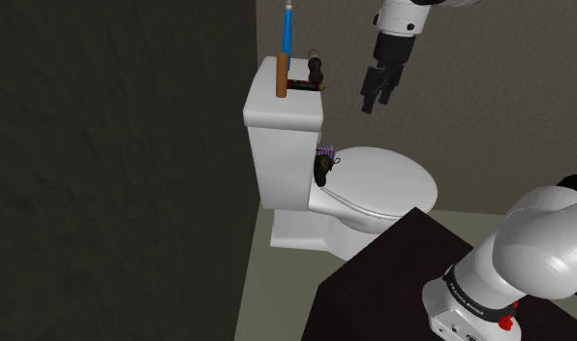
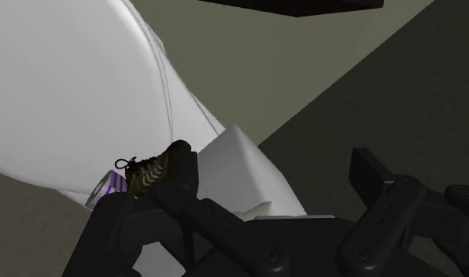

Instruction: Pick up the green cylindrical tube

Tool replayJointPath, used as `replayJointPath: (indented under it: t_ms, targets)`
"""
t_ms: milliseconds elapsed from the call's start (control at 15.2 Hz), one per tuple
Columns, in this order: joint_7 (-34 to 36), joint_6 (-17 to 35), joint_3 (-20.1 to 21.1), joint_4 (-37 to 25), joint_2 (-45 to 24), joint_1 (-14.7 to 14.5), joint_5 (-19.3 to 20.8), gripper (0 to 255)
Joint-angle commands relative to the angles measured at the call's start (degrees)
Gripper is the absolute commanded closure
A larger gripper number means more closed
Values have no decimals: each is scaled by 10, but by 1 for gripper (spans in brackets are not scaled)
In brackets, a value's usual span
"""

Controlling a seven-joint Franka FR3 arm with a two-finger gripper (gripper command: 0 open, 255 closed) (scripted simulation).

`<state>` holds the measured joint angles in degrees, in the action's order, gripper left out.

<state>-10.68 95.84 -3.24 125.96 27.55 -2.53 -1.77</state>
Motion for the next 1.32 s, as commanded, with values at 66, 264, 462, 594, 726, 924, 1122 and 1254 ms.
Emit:
replayJointPath:
  t_ms: [66, 264, 462, 594, 726, 924, 1122, 1254]
  targets:
    - [-71, 11, -21, -57, -69, -7, 5, 0]
    - [-136, 11, -36, -124, -138, -14, 3, 0]
    - [-199, 5, -45, -201, -210, -18, -4, 0]
    - [-239, -4, -49, -257, -258, -19, -10, 0]
    - [-278, -16, -50, -317, -308, -18, -17, 0]
    - [-331, -43, -47, -421, -387, -15, -27, 0]
    - [-379, -81, -39, -545, -474, -9, -36, 0]
    - [-407, -118, -32, -650, -542, -4, -41, 0]
